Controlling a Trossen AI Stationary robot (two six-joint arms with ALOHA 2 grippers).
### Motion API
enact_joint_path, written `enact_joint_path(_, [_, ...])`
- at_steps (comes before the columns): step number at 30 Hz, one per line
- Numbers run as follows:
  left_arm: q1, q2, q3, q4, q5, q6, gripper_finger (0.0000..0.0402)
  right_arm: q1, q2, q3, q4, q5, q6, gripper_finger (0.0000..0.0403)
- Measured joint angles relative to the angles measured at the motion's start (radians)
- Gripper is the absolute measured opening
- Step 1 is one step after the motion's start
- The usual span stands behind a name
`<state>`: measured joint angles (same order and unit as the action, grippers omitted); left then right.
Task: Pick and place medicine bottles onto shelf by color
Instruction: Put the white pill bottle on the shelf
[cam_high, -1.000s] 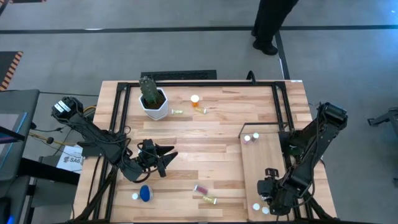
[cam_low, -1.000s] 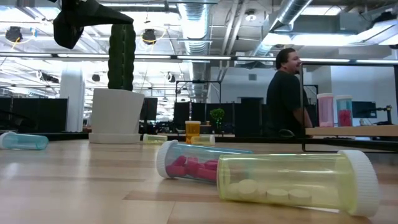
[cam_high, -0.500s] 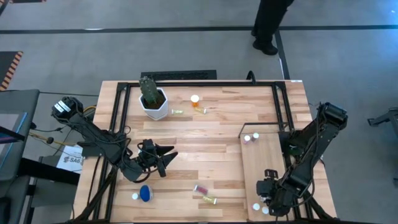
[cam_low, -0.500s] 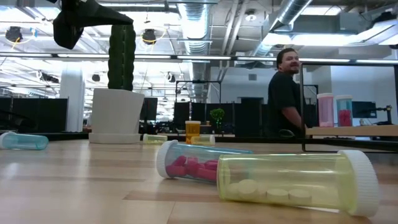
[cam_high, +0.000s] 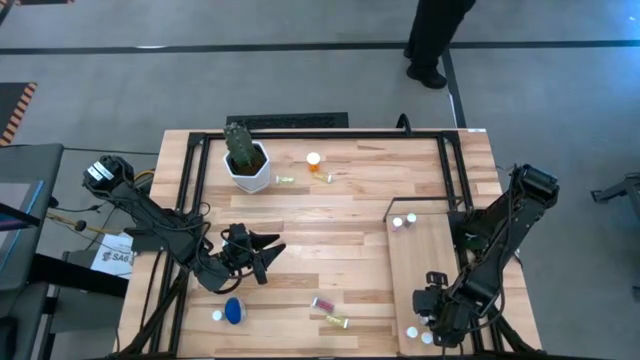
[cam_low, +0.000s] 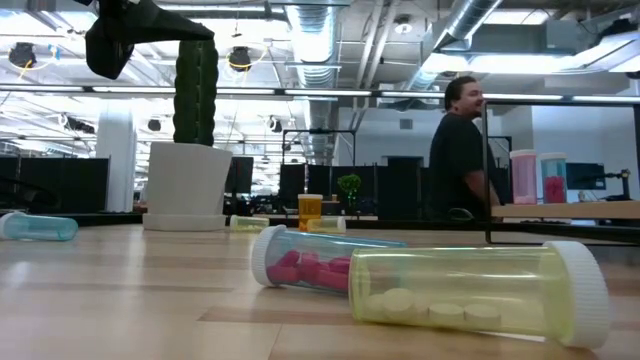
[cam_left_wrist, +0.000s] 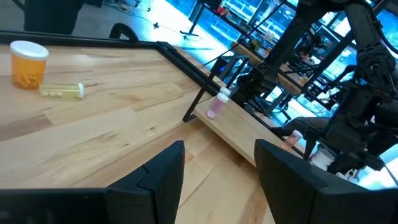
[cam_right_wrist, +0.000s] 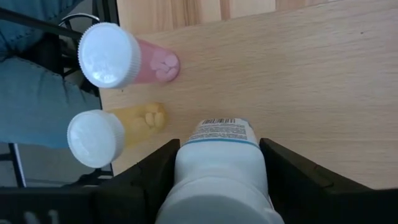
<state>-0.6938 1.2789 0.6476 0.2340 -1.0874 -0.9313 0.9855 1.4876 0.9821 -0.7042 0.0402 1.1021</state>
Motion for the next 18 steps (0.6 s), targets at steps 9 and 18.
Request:
enact_joint_path(9, [0.0, 0.0, 0.0, 0.0, -0.018, 0.0, 0.0183, 0.0, 0.0, 0.0, -0.004, 0.0, -0.052, 0.024])
enact_joint_path(18, [0.0, 0.0, 0.0, 0.0, -0.018, 0.0, 0.0183, -0.002, -0.001, 0.0, -0.001, -0.015, -0.01, 0.024])
